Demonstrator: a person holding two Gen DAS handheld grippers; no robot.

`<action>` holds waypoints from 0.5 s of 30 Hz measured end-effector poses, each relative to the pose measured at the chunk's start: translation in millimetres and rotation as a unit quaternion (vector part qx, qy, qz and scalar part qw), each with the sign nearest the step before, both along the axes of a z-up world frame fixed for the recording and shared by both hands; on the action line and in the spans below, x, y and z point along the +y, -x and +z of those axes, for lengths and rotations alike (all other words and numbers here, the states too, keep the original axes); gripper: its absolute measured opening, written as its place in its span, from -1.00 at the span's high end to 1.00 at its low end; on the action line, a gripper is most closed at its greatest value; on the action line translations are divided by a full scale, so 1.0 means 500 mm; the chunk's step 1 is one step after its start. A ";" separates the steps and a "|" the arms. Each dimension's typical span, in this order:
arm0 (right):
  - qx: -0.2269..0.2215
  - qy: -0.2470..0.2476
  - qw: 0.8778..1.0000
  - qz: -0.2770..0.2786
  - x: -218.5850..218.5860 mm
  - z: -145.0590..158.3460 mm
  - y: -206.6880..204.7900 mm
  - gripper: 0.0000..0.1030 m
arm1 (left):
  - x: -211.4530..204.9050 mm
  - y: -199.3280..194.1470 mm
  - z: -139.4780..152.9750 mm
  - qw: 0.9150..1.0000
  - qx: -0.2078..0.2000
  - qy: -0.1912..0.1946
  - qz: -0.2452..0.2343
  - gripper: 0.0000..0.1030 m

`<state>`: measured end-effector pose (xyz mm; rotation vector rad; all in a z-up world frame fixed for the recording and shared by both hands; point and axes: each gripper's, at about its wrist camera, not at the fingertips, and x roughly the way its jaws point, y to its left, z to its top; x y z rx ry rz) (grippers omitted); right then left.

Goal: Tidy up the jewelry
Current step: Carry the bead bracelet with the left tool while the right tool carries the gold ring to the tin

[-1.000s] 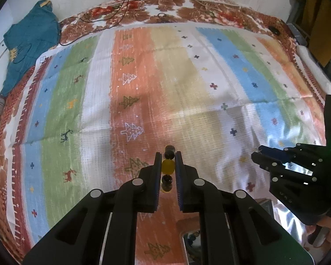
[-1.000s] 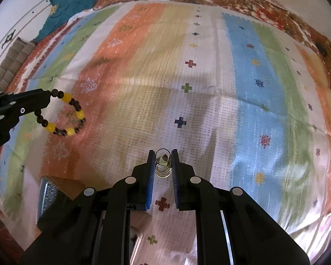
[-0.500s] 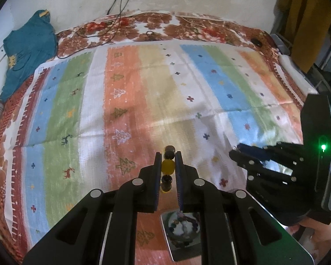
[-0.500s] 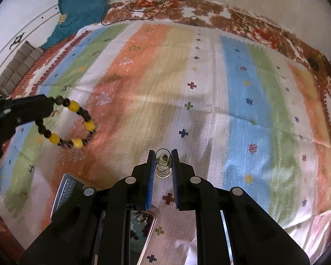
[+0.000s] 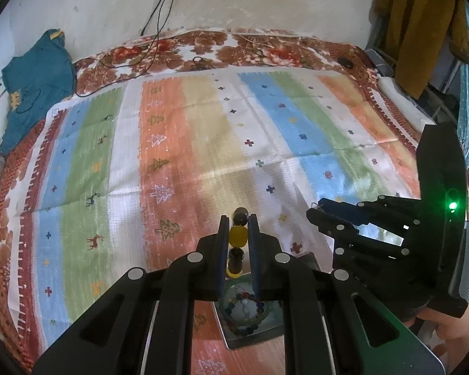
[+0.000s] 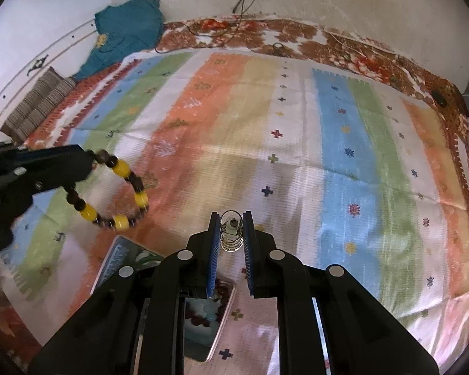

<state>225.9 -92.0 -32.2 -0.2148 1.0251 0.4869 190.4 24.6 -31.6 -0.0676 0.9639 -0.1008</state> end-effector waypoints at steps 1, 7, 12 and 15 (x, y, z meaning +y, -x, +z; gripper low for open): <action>-0.003 -0.001 1.000 0.003 0.000 0.004 0.005 0.70 | -0.002 0.004 0.001 1.000 -0.001 0.001 -0.001 0.78; -0.005 -0.009 1.000 0.012 -0.014 0.020 0.032 0.70 | -0.009 0.032 0.012 1.000 -0.007 0.012 -0.005 0.78; -0.014 -0.028 0.999 0.014 -0.019 0.038 0.052 0.70 | -0.009 0.064 0.030 0.999 -0.020 0.026 -0.007 0.78; -0.014 -0.032 0.999 0.022 -0.018 0.041 0.069 0.70 | -0.010 0.077 0.034 0.999 -0.023 0.031 -0.007 0.78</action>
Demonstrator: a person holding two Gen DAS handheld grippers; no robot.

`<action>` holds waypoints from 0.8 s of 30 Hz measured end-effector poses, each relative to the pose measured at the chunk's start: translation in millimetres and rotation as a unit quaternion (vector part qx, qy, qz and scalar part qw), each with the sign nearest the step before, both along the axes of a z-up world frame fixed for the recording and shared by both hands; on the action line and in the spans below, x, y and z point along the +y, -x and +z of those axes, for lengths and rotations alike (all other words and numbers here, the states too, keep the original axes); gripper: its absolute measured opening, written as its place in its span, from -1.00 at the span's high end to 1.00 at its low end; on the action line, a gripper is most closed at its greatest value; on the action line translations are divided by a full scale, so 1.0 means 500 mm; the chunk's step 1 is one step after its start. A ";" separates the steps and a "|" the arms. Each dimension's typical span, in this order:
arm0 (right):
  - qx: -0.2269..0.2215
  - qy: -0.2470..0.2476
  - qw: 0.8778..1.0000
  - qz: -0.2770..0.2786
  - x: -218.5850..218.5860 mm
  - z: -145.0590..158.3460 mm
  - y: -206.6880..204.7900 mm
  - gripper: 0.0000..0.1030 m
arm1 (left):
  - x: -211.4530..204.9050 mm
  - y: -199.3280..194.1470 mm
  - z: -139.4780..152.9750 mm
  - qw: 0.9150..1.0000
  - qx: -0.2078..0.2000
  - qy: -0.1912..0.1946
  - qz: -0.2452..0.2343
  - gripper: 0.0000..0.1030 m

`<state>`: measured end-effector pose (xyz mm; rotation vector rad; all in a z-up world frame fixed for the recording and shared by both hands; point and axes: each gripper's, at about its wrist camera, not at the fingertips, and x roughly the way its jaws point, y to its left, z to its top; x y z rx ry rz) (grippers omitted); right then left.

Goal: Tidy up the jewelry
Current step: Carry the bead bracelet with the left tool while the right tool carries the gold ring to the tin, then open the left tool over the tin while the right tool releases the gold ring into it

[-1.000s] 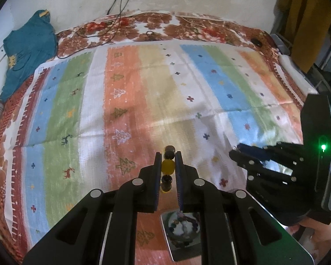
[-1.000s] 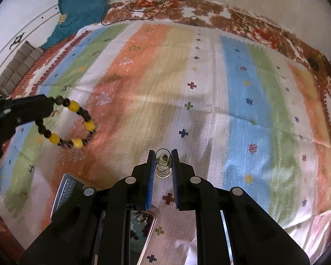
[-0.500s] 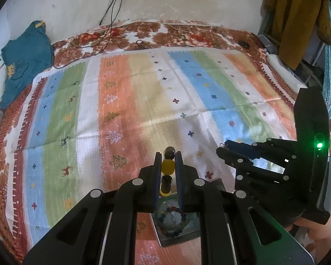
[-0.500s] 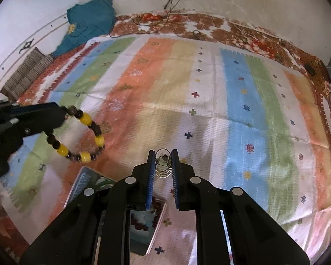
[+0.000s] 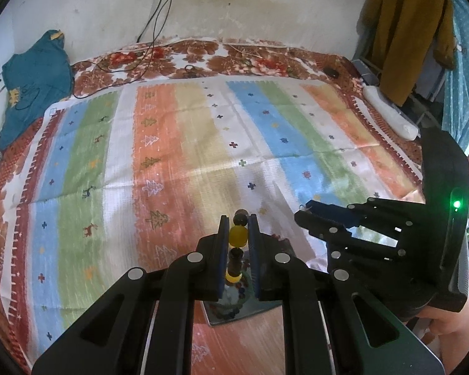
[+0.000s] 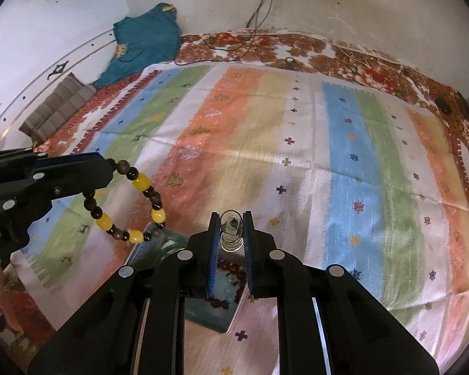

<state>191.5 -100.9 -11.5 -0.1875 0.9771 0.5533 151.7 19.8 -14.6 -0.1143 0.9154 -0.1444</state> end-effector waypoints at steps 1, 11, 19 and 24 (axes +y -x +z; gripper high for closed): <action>0.001 -0.001 1.000 0.003 0.001 0.000 0.007 0.70 | -0.001 0.004 0.000 1.000 0.000 0.001 0.000 0.78; 0.002 -0.018 1.000 0.017 0.002 0.007 0.052 0.70 | -0.015 0.040 0.006 1.000 -0.006 0.009 -0.007 0.78; -0.002 -0.024 1.000 0.008 -0.016 0.014 0.067 0.16 | -0.005 0.046 -0.004 1.000 0.013 0.014 0.022 0.76; -0.006 -0.022 1.000 0.009 -0.026 0.018 0.085 0.16 | 0.009 0.070 -0.005 0.999 0.012 0.015 0.033 0.75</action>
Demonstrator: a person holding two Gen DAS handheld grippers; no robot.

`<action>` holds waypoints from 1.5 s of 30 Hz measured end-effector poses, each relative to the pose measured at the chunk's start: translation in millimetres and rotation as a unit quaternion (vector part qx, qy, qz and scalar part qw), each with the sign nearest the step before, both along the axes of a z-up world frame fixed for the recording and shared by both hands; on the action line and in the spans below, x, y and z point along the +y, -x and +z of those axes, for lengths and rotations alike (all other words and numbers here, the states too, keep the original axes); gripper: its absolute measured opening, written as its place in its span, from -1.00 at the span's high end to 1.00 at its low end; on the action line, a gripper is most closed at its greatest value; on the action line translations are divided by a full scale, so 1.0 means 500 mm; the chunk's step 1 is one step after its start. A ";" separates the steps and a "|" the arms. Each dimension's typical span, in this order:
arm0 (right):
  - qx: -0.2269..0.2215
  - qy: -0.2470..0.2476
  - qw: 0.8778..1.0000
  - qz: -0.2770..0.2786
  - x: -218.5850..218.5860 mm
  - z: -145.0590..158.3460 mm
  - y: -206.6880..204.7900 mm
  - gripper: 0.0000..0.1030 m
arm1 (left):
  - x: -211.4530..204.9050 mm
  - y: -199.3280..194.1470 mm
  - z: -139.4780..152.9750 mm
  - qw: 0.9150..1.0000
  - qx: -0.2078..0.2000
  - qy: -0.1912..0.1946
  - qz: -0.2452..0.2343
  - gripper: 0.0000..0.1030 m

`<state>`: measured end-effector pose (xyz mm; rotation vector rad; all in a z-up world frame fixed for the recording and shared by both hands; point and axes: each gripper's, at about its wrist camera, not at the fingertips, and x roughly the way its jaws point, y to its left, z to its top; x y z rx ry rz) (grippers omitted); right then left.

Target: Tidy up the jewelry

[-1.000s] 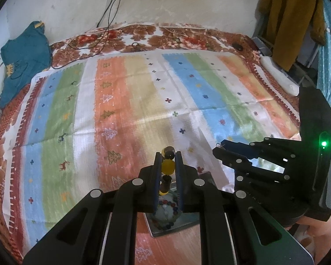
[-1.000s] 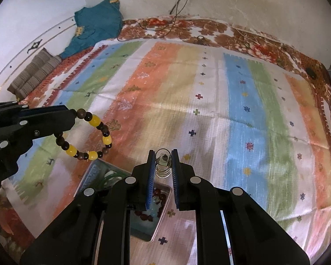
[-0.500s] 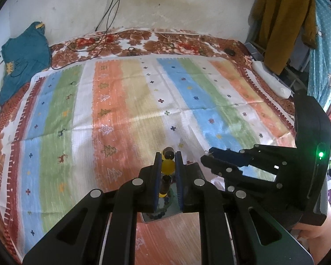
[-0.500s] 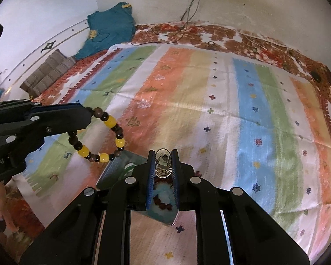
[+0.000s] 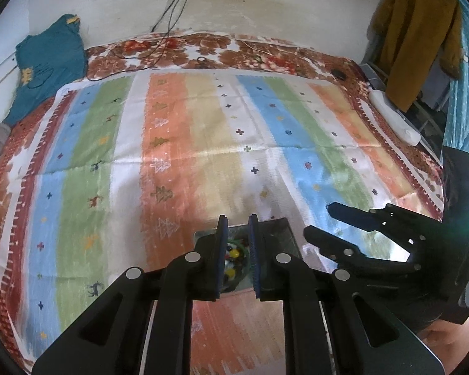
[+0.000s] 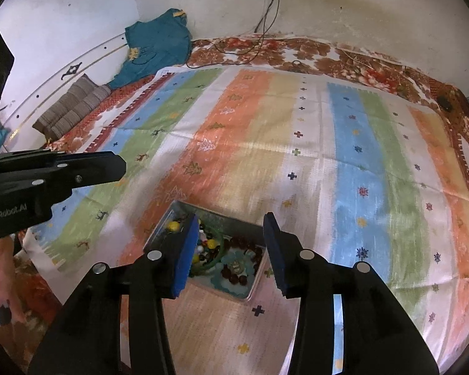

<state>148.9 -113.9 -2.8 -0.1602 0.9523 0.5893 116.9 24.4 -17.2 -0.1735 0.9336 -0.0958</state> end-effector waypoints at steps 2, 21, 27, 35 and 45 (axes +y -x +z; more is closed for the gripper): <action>-0.003 -0.002 1.000 0.002 -0.004 0.004 0.012 0.09 | 0.001 0.012 0.001 1.000 -0.002 0.000 0.002 0.69; -0.019 -0.018 1.000 0.006 -0.043 0.024 0.090 -0.41 | -0.015 0.115 0.003 0.999 -0.031 -0.028 -0.006 0.05; -0.022 -0.037 0.999 0.005 -0.063 0.032 0.108 -0.57 | -0.020 0.150 -0.001 0.999 -0.042 -0.030 -0.015 -0.21; -0.041 -0.044 0.998 0.012 -0.079 0.044 0.142 -0.76 | -0.030 0.188 -0.001 0.996 -0.069 -0.044 -0.018 -0.74; -0.049 -0.049 0.998 0.012 -0.084 0.046 0.151 -0.85 | -0.028 0.204 0.006 0.994 -0.092 -0.052 -0.005 -0.87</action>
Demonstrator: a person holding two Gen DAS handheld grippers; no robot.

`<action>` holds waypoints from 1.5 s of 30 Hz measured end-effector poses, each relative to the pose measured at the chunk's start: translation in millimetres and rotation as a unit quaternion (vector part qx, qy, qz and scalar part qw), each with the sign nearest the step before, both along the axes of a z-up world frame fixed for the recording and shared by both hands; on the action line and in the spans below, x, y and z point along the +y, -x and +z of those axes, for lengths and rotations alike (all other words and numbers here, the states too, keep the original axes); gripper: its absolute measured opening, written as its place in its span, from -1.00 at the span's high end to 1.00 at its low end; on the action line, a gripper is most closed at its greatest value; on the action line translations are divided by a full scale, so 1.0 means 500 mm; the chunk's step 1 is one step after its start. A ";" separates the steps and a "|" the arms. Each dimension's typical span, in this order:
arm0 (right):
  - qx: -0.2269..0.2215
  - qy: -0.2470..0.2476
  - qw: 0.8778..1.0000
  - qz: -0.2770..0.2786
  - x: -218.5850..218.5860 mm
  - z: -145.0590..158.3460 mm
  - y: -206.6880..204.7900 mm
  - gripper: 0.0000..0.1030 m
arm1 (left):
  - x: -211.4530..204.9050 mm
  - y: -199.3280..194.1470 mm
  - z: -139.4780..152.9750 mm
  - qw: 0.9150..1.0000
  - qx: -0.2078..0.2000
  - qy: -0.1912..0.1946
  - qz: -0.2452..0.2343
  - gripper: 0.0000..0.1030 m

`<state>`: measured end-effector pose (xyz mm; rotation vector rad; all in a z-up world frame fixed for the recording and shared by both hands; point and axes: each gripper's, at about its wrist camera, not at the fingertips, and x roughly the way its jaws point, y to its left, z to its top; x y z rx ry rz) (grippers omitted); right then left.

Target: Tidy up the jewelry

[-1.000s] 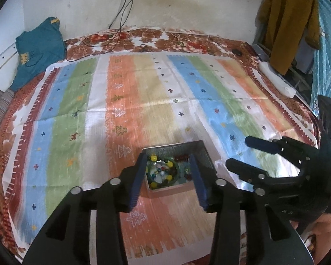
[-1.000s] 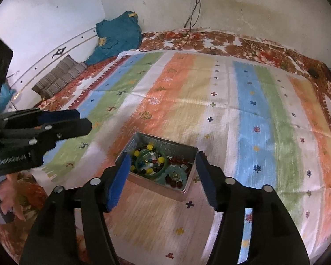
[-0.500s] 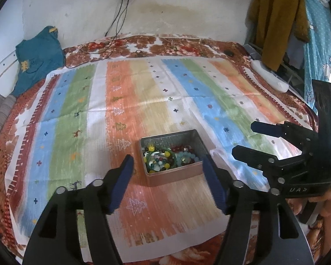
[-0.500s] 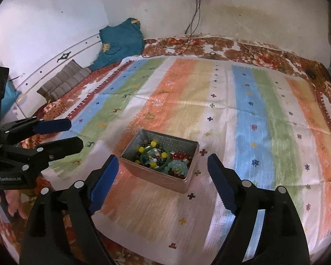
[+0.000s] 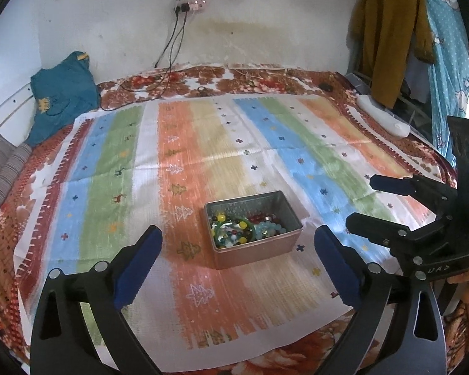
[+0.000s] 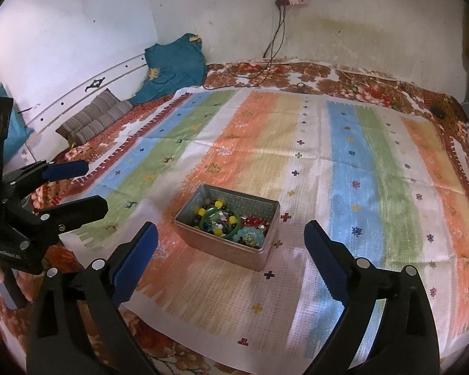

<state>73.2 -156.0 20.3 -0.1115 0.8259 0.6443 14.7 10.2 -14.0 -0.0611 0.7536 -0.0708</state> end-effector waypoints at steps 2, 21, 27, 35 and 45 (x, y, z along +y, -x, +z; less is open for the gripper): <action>-0.001 -0.001 1.000 0.001 -0.002 0.001 0.001 -0.85 | -0.002 0.004 0.001 1.000 -0.005 -0.004 0.000 -0.87; -0.024 -0.014 1.000 0.007 -0.009 0.013 0.025 -0.87 | -0.013 0.028 0.007 0.999 -0.034 -0.026 0.006 -0.89; -0.025 -0.004 1.000 0.010 -0.004 0.008 0.026 -0.89 | -0.017 0.035 0.013 0.999 -0.047 -0.028 0.004 -0.89; -0.039 -0.019 0.999 0.011 -0.015 0.020 0.035 -0.90 | -0.017 0.037 0.014 0.998 -0.049 -0.029 0.008 -0.89; -0.034 -0.016 0.999 0.013 -0.012 0.016 0.033 -0.90 | -0.015 0.040 0.016 0.998 -0.052 -0.024 0.003 -0.89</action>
